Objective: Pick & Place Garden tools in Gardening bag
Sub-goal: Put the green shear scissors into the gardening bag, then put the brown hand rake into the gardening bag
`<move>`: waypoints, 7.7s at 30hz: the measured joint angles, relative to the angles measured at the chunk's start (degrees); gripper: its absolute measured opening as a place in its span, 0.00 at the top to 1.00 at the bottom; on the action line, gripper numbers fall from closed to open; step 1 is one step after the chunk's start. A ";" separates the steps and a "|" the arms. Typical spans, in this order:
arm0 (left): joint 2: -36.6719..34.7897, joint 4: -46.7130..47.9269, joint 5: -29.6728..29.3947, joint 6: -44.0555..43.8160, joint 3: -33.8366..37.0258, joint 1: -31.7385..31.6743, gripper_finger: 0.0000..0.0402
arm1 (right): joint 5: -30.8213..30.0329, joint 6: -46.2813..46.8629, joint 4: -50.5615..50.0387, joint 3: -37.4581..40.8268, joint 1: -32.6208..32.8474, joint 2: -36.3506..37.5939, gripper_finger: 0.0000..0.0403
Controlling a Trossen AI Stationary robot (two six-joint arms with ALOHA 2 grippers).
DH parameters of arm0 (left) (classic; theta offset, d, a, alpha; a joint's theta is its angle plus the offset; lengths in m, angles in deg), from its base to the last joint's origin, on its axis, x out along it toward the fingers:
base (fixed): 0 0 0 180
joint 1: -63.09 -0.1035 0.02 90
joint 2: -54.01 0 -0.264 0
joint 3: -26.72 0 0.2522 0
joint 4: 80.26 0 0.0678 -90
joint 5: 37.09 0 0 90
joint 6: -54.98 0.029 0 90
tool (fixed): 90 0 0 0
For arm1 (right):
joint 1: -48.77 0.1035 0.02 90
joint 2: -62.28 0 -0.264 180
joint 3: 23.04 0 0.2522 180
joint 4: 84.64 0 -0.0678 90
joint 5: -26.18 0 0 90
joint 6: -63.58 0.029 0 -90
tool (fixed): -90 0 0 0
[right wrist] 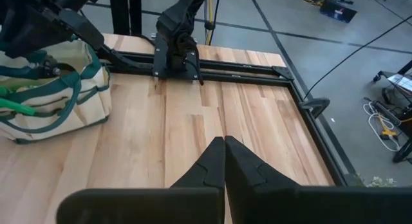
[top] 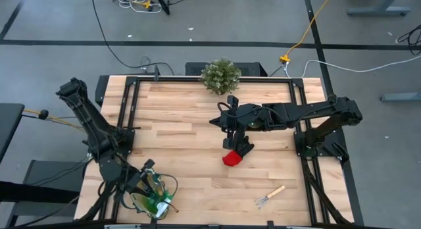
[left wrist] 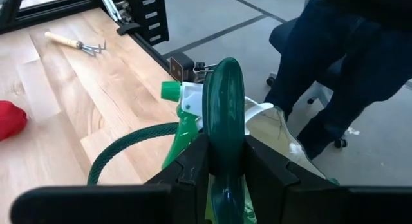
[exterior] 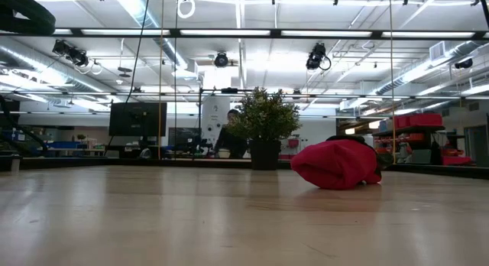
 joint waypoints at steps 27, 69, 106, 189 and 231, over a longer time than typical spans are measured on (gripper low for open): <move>0.04 -0.38 -1.75 1.47 0.00 -0.09 0.62 | 0.00 -0.16 0.00 0.00 0.00 0.00 0.99; 0.04 11.18 -5.79 -5.46 -16.63 -25.36 0.56 | 2.85 2.13 -12.90 0.00 0.15 -0.02 0.54; 0.04 10.17 -6.58 -3.87 -16.63 -27.09 0.56 | 18.57 27.97 -34.08 10.78 25.12 0.00 0.54; 0.04 10.22 -17.12 -4.16 -16.59 -27.10 0.56 | 15.53 19.24 -0.12 42.56 45.39 0.00 0.62; 0.04 10.15 -18.62 -4.46 -16.59 -27.08 0.56 | 17.50 31.43 0.96 42.38 45.51 -3.52 0.86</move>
